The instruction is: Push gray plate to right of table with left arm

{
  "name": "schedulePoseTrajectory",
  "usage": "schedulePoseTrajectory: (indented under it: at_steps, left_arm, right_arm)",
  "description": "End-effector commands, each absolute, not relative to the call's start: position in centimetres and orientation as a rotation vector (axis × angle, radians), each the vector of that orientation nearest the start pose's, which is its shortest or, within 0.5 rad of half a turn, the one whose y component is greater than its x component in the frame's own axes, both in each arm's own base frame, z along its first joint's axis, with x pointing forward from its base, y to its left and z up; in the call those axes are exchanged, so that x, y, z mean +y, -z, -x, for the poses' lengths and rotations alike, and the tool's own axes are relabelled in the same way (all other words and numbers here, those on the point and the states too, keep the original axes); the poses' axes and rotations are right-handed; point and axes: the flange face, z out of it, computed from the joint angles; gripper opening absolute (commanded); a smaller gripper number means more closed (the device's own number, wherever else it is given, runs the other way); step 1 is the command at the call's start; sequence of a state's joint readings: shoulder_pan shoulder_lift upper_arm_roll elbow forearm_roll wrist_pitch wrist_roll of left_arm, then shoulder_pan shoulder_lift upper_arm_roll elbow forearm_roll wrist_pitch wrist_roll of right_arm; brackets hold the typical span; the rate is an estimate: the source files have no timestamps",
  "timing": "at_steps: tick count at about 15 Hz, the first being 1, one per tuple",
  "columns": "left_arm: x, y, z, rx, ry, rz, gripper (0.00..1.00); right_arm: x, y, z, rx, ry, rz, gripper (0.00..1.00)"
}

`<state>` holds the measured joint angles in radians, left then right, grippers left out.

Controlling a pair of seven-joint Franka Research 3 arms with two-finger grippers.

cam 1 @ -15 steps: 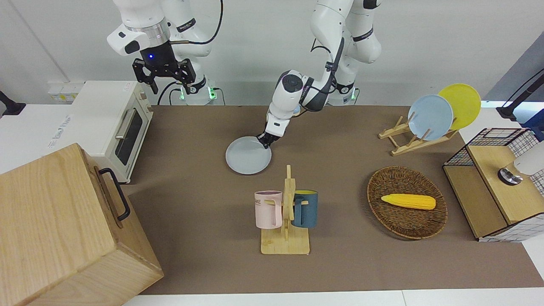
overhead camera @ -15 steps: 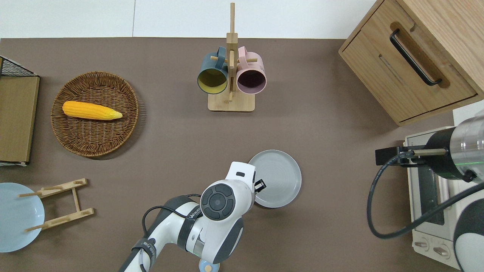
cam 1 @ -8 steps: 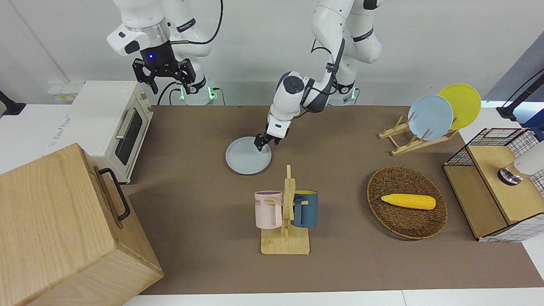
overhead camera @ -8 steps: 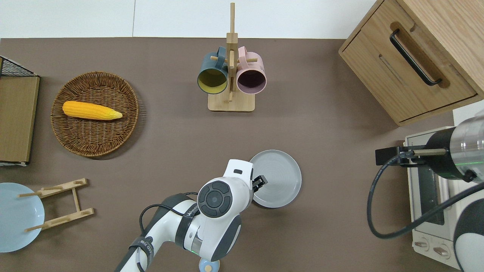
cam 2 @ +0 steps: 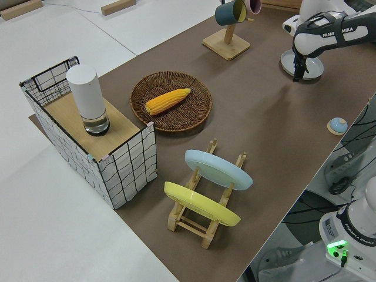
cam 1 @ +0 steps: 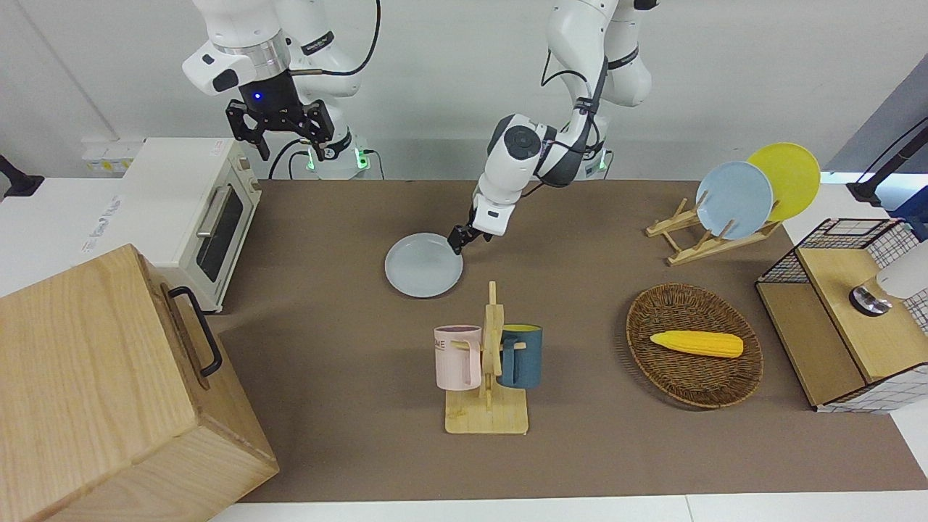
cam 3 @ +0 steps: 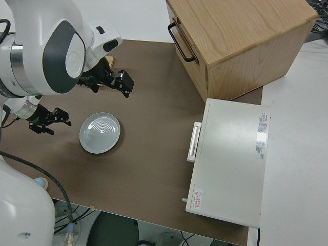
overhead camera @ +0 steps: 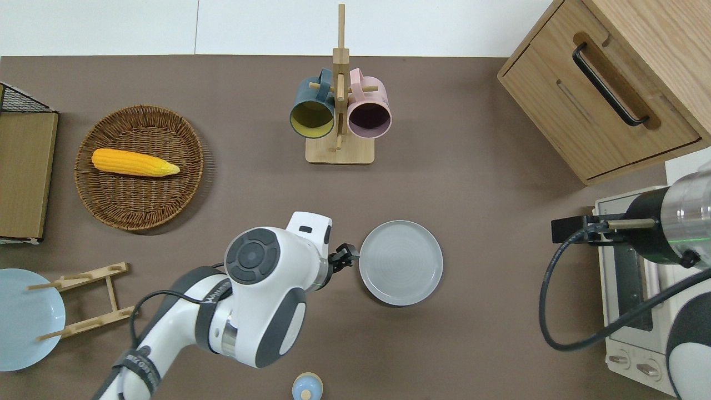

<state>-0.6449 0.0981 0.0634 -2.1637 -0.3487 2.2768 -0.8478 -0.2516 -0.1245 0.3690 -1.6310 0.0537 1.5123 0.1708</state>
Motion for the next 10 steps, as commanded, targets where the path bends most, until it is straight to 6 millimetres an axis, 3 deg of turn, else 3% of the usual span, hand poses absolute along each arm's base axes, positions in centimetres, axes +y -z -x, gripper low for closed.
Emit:
schedulePoseTrajectory:
  at_steps: [1,6,10]
  left_arm:
    - [-24.8,-37.7,-47.7,-0.663,-0.378,3.232,0.98]
    - [-14.8,-40.0,-50.7,-0.444,-0.481,3.198,0.98]
    - [-9.0,-42.0,-52.5,-0.298,-0.463,3.225,0.99]
  right_arm:
    - [7.8,-65.2,-49.8,0.115,-0.012,3.122,0.996]
    - [7.8,-65.2,-49.8,0.115,-0.012,3.122,0.996]
    - [7.8,-65.2,-49.8,0.115,-0.012,3.122,0.994]
